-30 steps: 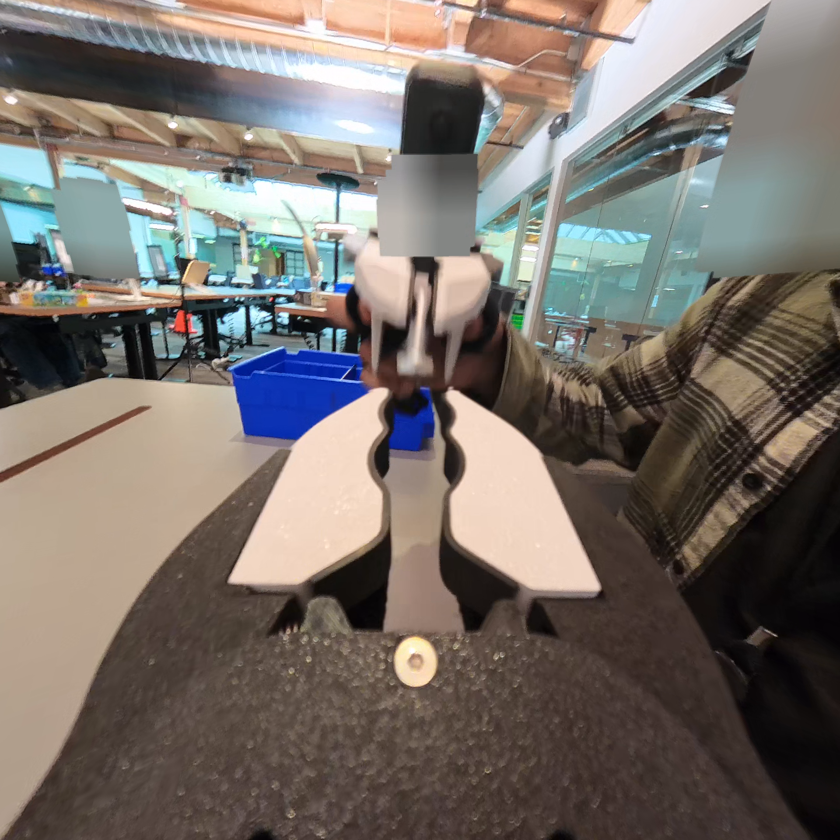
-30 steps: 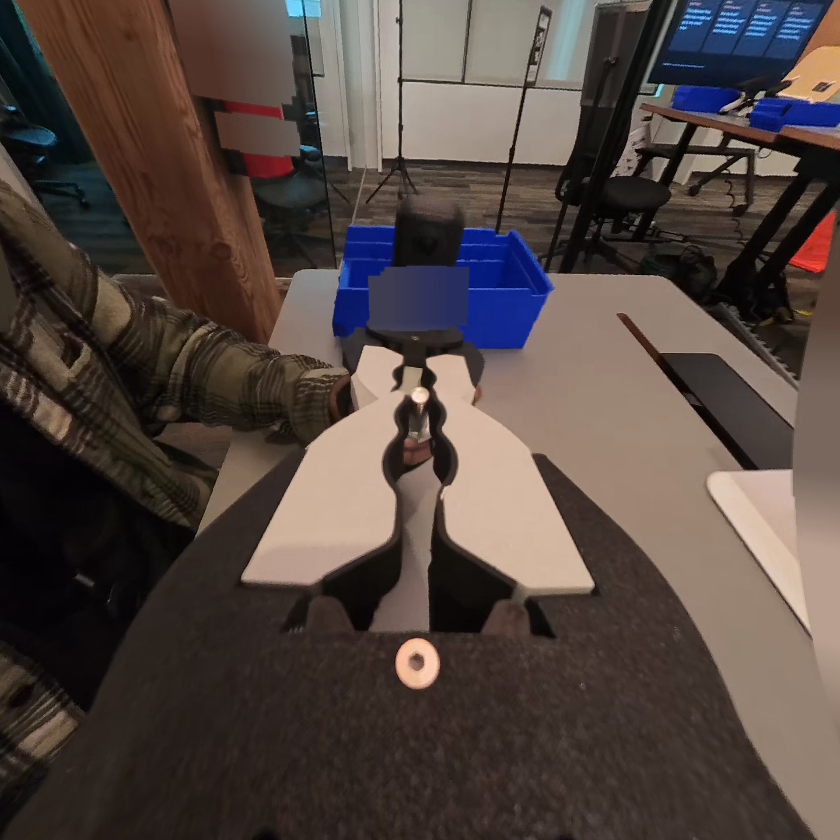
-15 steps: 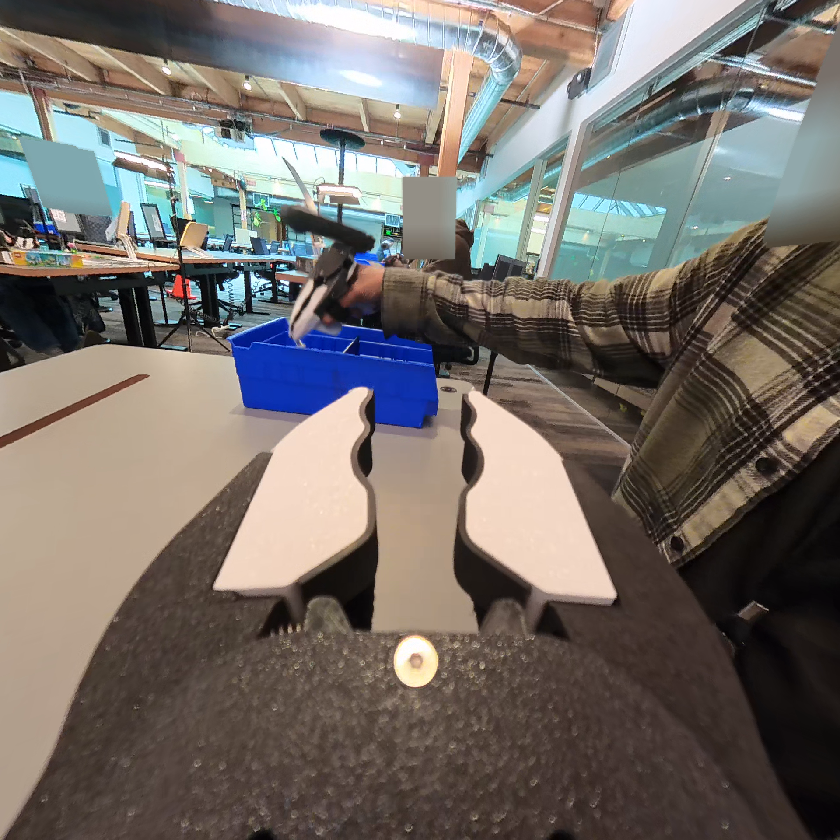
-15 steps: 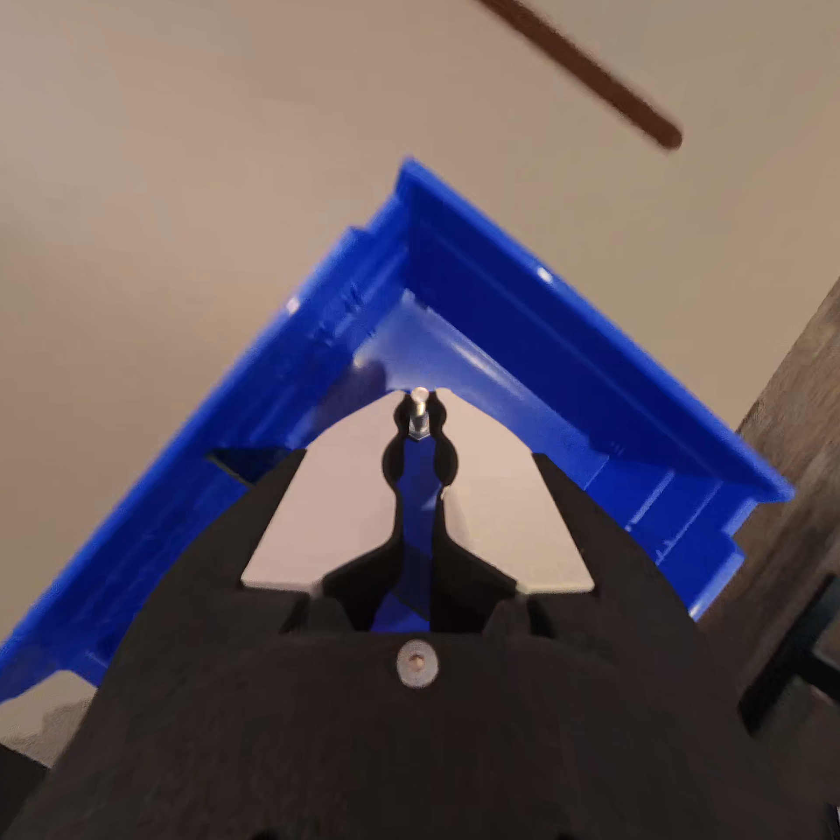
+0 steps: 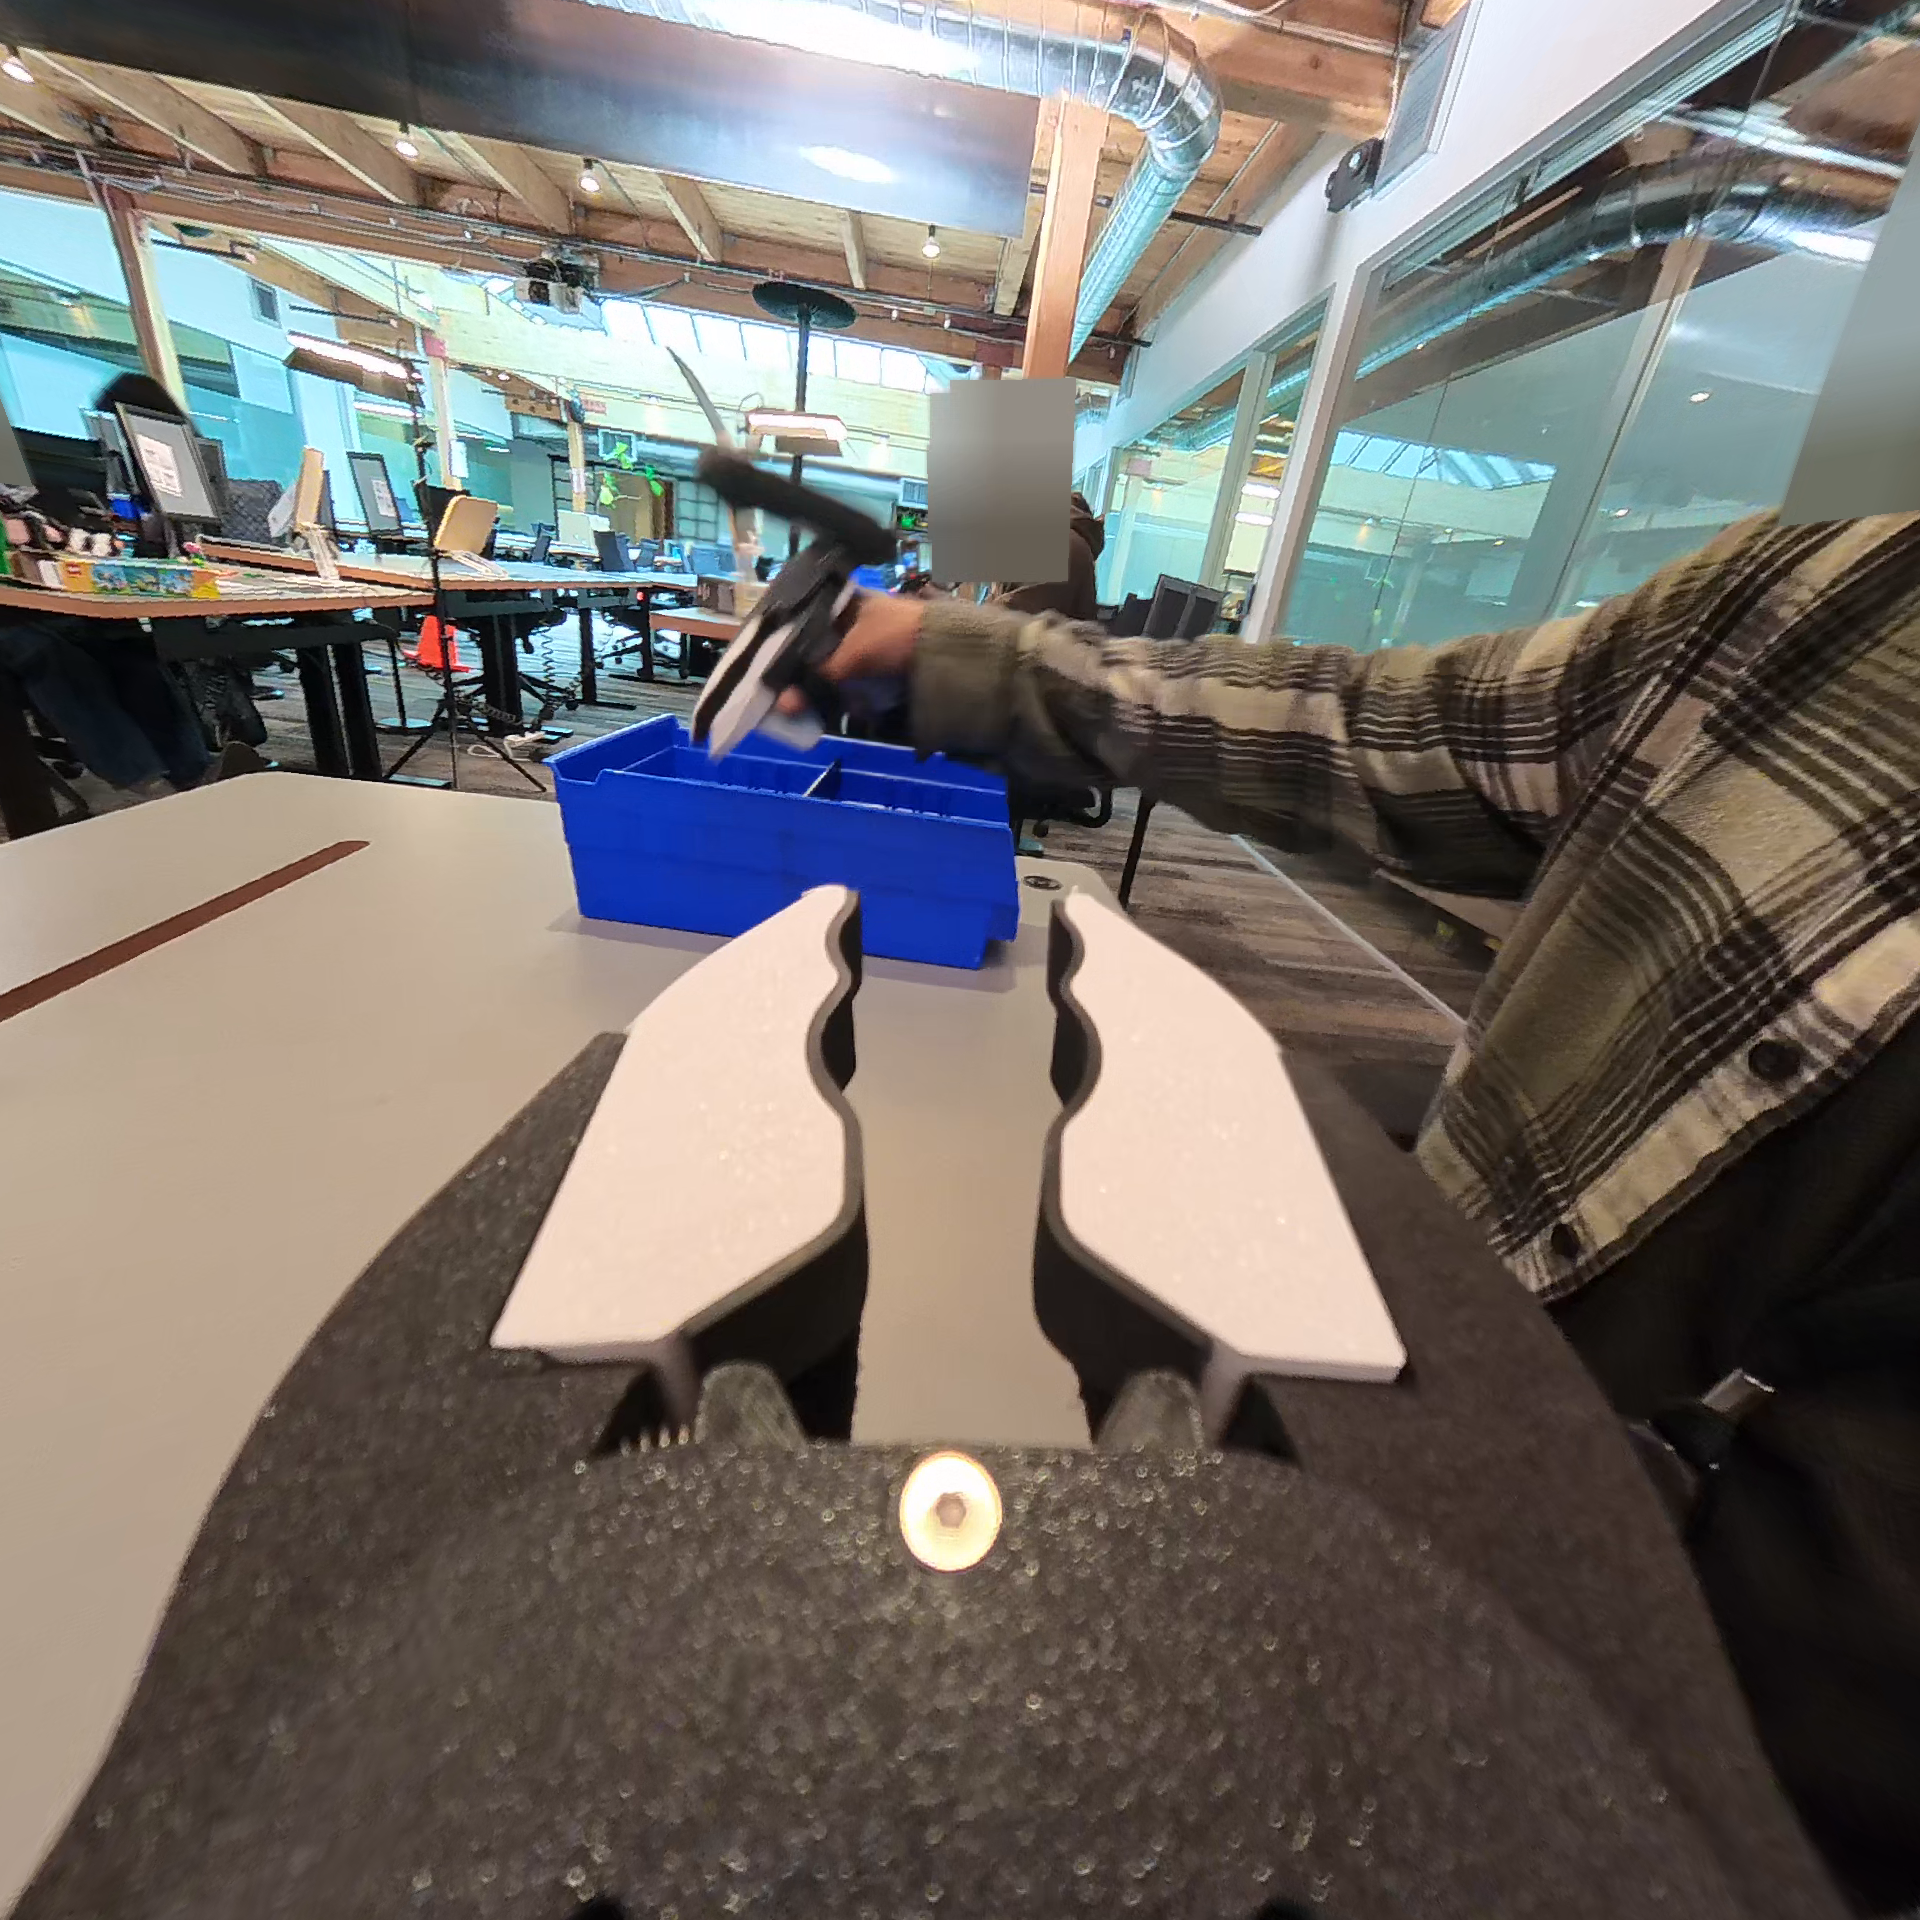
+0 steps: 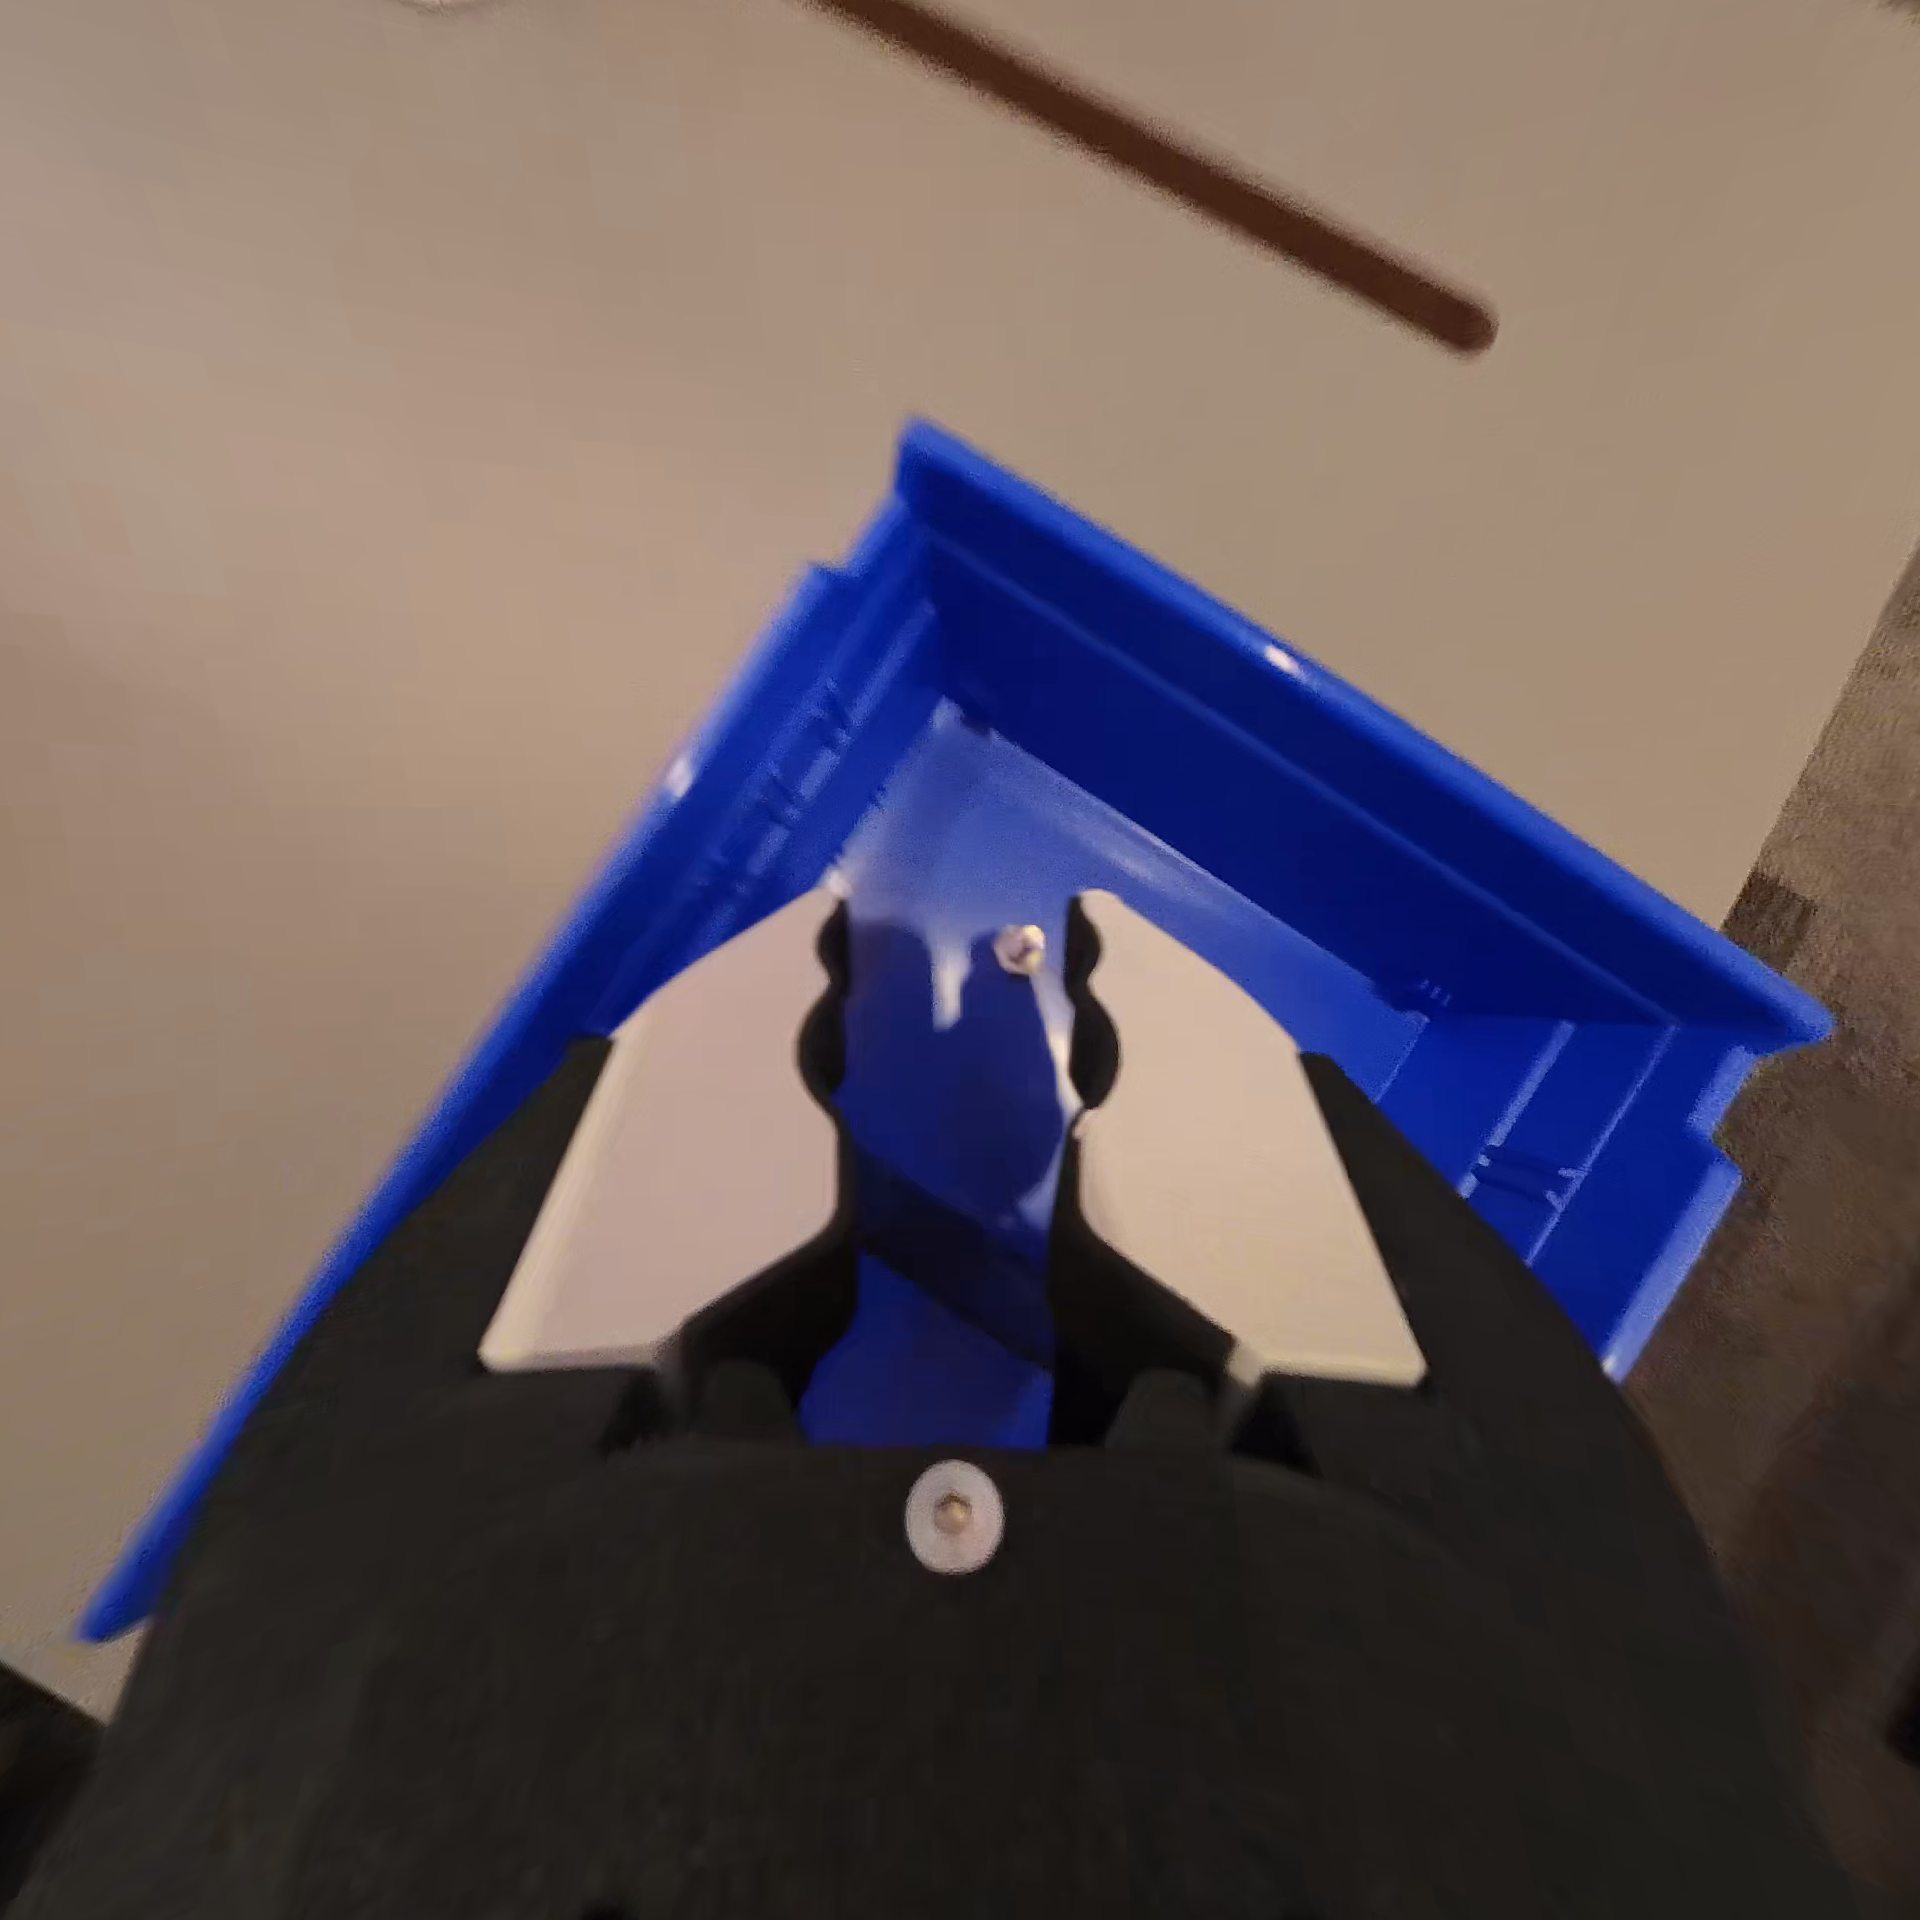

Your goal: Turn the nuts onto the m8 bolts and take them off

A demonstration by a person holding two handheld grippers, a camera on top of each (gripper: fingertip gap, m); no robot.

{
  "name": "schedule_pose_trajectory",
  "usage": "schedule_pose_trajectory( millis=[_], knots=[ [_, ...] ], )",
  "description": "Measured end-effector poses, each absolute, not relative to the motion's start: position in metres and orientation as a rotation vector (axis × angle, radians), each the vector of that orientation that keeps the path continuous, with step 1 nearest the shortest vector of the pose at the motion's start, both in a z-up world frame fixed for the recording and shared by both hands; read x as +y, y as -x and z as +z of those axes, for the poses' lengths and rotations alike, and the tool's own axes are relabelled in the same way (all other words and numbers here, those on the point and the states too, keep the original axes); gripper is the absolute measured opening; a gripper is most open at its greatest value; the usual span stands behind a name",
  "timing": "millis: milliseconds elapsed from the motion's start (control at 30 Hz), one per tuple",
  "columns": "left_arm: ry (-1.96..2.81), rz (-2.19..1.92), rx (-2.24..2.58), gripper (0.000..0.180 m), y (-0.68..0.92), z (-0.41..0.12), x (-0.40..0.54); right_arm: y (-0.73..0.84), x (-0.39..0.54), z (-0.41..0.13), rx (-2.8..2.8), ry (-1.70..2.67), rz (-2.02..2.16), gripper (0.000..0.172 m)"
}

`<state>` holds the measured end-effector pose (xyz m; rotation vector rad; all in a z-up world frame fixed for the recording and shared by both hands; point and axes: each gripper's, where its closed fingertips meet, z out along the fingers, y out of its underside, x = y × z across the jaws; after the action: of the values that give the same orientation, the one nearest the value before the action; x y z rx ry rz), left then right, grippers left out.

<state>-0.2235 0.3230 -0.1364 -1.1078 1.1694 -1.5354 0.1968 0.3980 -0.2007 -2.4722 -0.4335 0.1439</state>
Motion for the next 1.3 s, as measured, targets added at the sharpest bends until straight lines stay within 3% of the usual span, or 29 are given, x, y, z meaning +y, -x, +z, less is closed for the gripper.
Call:
schedule_pose_trajectory(
  millis=[133,267,633,867,1067,1300],
  knots=[
    [1.126,-1.501,1.179,0.034,0.223,-0.137,0.328,-0.164,0.380,-0.143,-0.370,2.248,0.114,0.067],
    [1.152,-1.443,1.164,0.035,0.227,-0.133,0.336,-0.122,0.349,-0.105,-0.325,2.079,0.103,0.079],
    [1.336,-1.180,1.030,0.039,0.280,-0.114,0.342,-0.009,0.295,-0.114,-0.320,1.848,0.245,0.078],
    [1.709,-0.631,0.814,0.037,0.450,-0.094,0.383,0.032,0.295,-0.133,-0.446,1.833,0.319,0.067],
    [2.184,-0.478,0.525,0.033,0.596,-0.157,0.404,0.048,0.305,-0.152,-0.488,1.863,0.402,0.063],
    [2.504,-0.402,0.344,0.033,0.623,-0.244,0.409,0.059,0.311,-0.156,-0.521,1.875,0.423,0.062]
  ],
)
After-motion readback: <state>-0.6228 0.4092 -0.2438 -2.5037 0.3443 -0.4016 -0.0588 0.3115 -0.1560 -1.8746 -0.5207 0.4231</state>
